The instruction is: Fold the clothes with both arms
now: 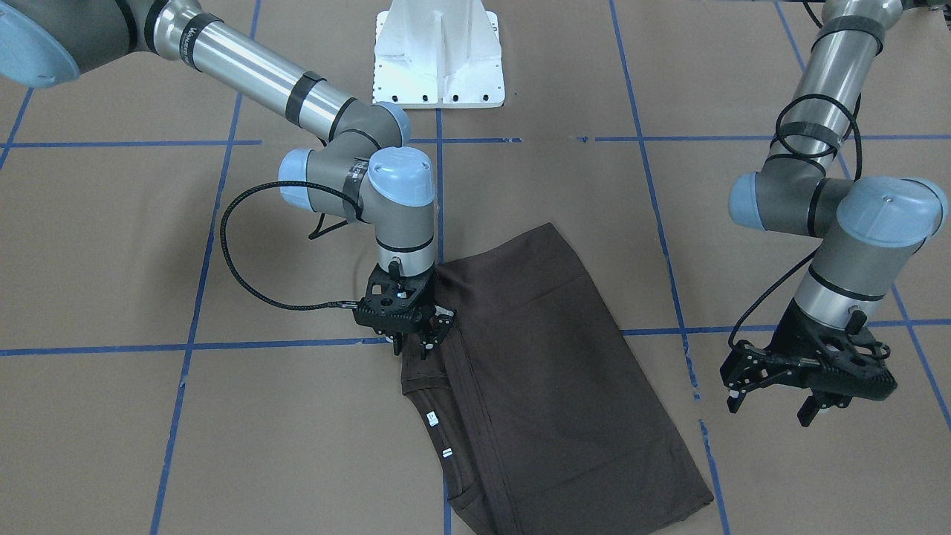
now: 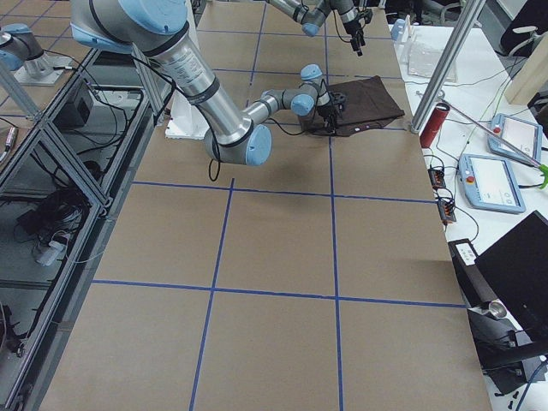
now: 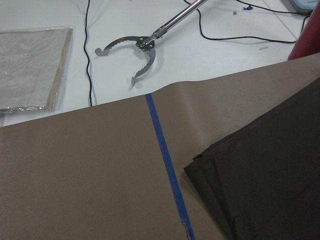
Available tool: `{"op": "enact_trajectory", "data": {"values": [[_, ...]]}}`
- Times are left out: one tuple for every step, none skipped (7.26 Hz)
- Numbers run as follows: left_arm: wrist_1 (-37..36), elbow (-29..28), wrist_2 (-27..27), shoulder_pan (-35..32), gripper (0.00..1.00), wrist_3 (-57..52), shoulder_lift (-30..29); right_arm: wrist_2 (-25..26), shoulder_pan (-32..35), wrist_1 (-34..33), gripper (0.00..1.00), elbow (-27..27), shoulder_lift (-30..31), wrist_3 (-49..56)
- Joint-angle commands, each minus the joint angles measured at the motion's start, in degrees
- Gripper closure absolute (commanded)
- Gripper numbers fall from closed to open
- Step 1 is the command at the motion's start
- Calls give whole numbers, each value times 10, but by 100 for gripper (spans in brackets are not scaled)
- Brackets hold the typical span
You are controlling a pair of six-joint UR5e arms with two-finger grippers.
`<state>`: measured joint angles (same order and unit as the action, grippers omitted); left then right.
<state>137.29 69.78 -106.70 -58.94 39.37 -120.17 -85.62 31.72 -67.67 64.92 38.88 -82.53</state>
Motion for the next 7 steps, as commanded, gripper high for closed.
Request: {"op": "enact_trajectory", "data": {"values": [[0,0,0,1,0,0,0,14,-7,0,52,-3,1,1],[1,-1,0,1,0,0,0,14,-7,0,62,-3,0,-2],[1,0,0,1,0,0,4,14,-7,-2,100,-3,0,0],[1,0,0,1,0,1,5,16,-7,-22,100,-3,-2,2],[1,0,0,1,0,1,5,15,-7,-29,100,-2,-4,3],[1,0,0,1,0,1,5,9,-6,-55,100,12,-5,4],[1,2,0,2,0,1,5,8,-6,-110,100,67,8,4]]}}
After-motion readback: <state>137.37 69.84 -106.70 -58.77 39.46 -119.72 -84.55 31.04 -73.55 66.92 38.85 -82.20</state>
